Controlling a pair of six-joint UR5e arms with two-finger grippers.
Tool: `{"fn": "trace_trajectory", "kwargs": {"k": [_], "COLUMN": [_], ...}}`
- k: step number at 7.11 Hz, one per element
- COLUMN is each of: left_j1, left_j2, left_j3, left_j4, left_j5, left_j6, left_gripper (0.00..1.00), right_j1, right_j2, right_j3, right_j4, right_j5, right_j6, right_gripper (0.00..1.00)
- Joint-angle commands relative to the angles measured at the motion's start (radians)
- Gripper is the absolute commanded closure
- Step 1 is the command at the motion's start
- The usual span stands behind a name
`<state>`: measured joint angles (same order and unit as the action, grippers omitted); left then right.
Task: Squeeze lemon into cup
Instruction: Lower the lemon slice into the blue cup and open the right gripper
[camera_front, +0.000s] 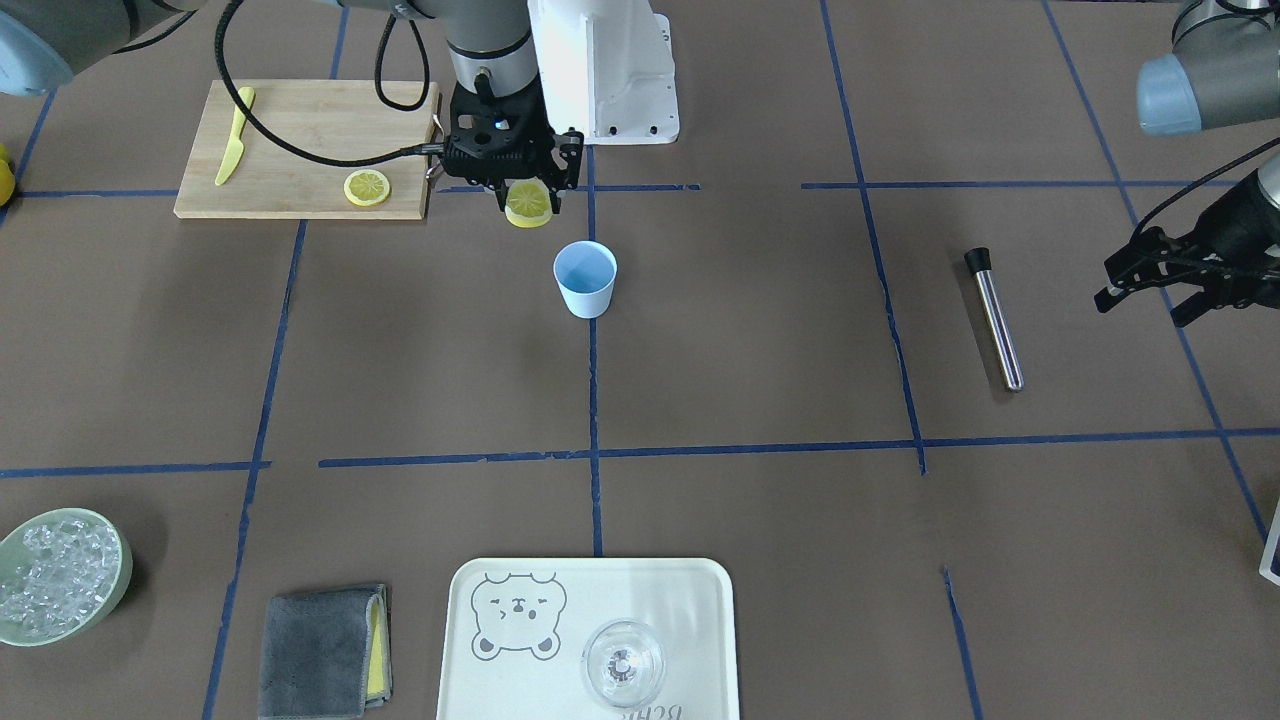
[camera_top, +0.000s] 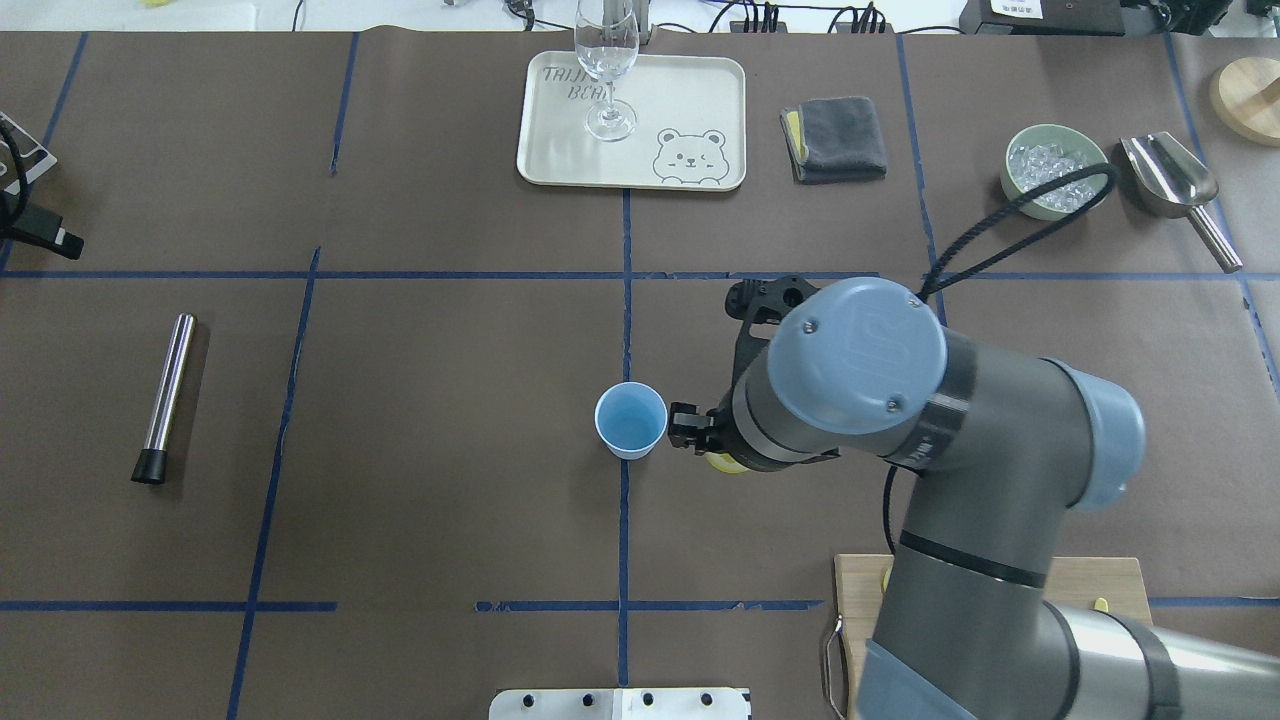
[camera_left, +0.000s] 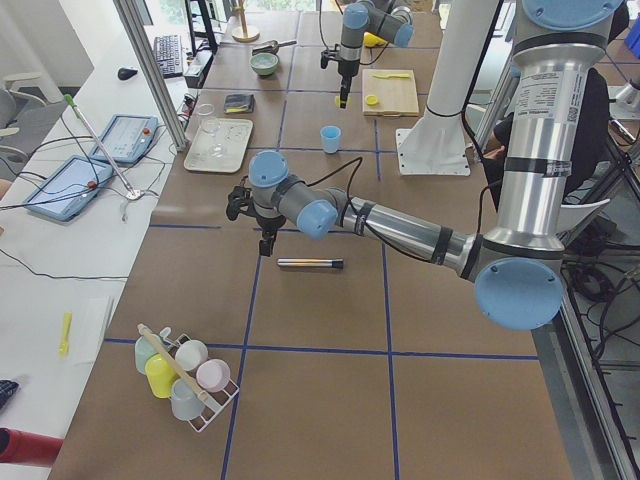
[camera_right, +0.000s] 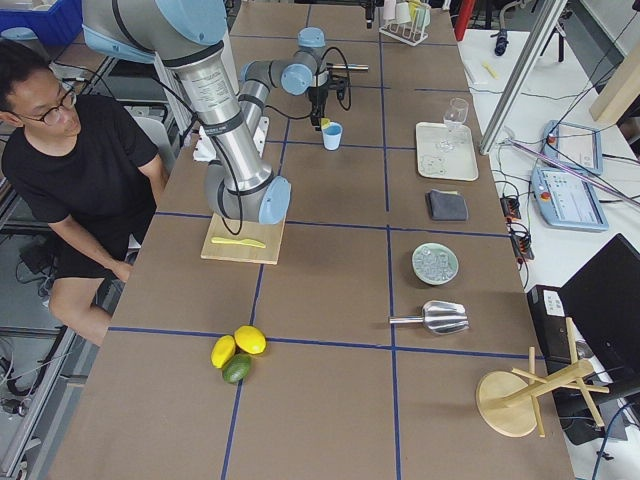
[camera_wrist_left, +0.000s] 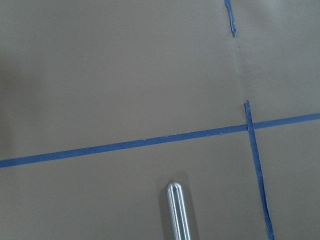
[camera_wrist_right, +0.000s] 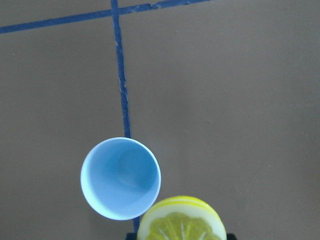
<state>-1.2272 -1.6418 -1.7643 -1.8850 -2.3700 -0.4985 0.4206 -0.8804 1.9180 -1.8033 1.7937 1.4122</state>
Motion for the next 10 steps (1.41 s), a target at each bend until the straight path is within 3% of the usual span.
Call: {"fn": "trace_trajectory", "kwargs": {"k": [1,8,10], "left_j1": [0.0,0.0,0.0], "left_j2": [-0.001,-0.001,-0.007], "left_j3": [0.029,0.042,0.043], "left_j4": [-0.032,-0.034,-0.034], "left_j5": [-0.005,-0.005,-0.005], "left_j6": [-0.002,0.001,0.001], "left_gripper": [0.0,0.0,0.0], "right_j1": [0.001,0.003,0.003], "right_j2": [0.079,0.096,0.106], "right_j3": [-0.139,-0.224,-0.224], "right_j4": [0.036,0.113,0.113], "right_j5": [-0.002,-0.008,-0.008], "right_j6": [0.001,-0.001,0.001], "right_gripper": [0.37,0.35,0.26]}}
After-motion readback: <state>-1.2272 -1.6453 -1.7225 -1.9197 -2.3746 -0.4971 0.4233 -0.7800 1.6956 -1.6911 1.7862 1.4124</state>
